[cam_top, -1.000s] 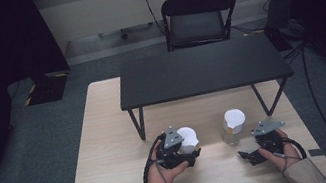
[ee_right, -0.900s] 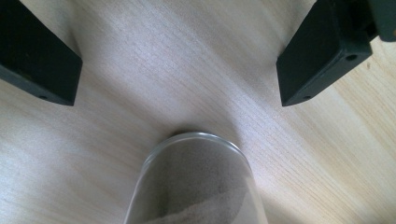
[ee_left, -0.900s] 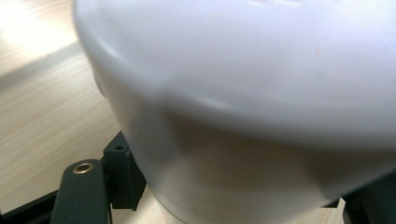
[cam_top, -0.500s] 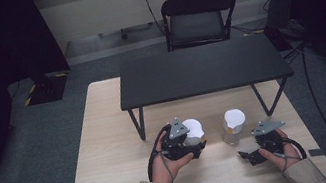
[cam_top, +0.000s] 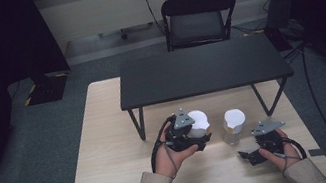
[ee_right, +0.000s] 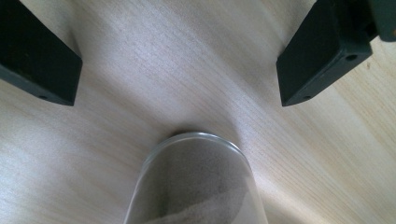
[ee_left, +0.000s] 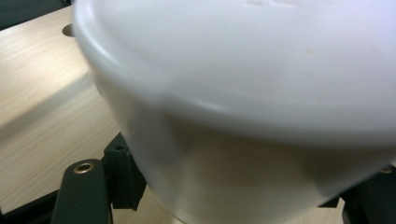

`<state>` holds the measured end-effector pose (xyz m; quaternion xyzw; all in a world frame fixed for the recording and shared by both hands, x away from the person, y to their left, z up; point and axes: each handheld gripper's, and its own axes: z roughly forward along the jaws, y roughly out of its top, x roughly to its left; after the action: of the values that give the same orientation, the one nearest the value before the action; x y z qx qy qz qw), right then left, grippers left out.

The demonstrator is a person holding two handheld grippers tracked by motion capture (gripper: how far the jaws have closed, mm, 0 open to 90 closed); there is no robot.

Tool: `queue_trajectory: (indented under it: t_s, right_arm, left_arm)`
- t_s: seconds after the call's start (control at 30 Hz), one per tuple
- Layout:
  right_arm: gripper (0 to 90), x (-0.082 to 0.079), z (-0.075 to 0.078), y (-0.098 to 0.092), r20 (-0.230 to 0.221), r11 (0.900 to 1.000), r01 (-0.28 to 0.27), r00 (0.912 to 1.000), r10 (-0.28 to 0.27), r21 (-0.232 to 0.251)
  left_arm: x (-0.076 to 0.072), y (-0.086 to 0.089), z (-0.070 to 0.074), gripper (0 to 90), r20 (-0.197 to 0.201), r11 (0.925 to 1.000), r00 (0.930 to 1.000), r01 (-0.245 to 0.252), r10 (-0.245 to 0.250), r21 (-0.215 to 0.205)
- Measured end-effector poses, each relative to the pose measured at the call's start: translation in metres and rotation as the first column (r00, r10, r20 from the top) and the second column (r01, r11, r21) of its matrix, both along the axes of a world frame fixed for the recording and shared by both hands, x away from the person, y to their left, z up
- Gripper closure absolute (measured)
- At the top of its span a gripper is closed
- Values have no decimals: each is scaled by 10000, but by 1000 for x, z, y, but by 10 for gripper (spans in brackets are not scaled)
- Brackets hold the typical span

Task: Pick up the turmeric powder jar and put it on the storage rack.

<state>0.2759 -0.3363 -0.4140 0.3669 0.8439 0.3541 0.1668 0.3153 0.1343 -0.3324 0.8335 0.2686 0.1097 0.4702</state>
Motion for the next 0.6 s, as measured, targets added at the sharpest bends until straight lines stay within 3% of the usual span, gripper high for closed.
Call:
queue_trajectory:
  t_s: [0.6]
  right_arm:
    - [0, 0, 0, 0, -2, 10000, 3, 10000, -3, 2]
  left_arm:
    - [11, -12, 32, 300, 160, 9996, 9994, 295, -295, -11]
